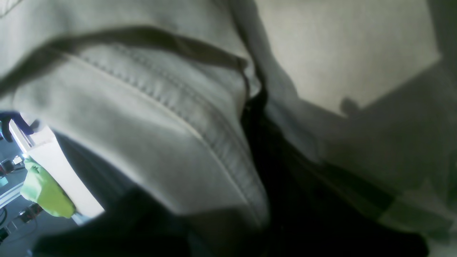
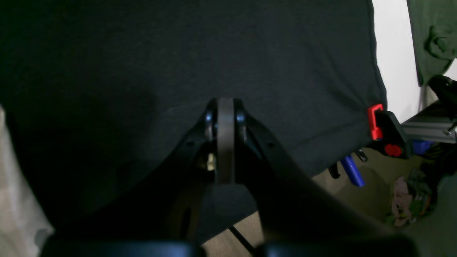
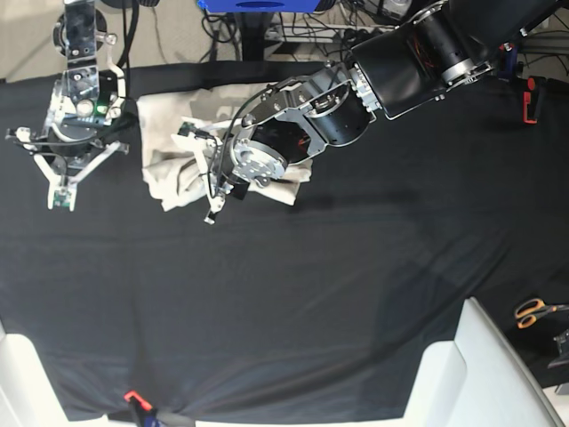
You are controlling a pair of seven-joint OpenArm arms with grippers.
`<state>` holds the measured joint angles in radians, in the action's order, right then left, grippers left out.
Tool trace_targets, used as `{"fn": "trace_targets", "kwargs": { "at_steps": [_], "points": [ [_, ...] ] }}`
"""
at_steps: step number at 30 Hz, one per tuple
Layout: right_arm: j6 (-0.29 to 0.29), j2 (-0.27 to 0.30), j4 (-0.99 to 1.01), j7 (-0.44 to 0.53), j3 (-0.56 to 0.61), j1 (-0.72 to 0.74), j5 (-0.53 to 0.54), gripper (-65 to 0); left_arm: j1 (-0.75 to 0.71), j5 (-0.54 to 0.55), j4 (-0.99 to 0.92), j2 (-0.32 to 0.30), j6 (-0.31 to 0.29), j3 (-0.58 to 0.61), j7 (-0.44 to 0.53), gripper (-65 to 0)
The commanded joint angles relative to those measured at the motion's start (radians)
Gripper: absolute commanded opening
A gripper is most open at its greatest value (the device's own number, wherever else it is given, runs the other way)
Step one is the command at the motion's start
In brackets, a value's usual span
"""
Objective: Fold the T-shirt properly
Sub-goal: 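Lift and rotate the shirt with the left gripper, then drag the shirt with the left gripper and lower it onto the table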
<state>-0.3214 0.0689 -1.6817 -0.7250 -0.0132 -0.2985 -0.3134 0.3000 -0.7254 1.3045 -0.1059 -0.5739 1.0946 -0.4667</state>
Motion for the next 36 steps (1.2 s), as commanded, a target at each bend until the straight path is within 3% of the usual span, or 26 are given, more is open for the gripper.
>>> {"fn": "trace_targets", "kwargs": {
  "at_steps": [1,21,29,33,36],
  "points": [
    [-0.006,0.006,-0.014,0.018,-0.003,0.003,-0.011,-65.0,0.031,-0.001,0.014,0.01,0.012,-0.004,0.009,-65.0],
    [-0.006,0.006,-0.014,0.021,-0.004,0.002,-0.011,-65.0,0.061,-0.001,-0.055,0.01,0.012,-0.012,0.0,-65.0],
    [-0.006,0.006,-0.014,0.021,0.0,0.002,-0.011,-65.0,0.106,0.0,-0.055,0.01,0.012,-0.014,0.0,-27.2],
    [-0.006,0.006,-0.013,0.021,0.0,0.002,-0.011,-65.0,0.147,0.0,-0.056,0.013,0.012,-0.014,0.0,-15.8],
    [-0.006,0.006,-0.013,0.021,0.0,0.002,-0.011,-65.0,0.184,0.0,-0.056,0.015,0.012,-0.014,0.0,-12.3]
  ]
}}
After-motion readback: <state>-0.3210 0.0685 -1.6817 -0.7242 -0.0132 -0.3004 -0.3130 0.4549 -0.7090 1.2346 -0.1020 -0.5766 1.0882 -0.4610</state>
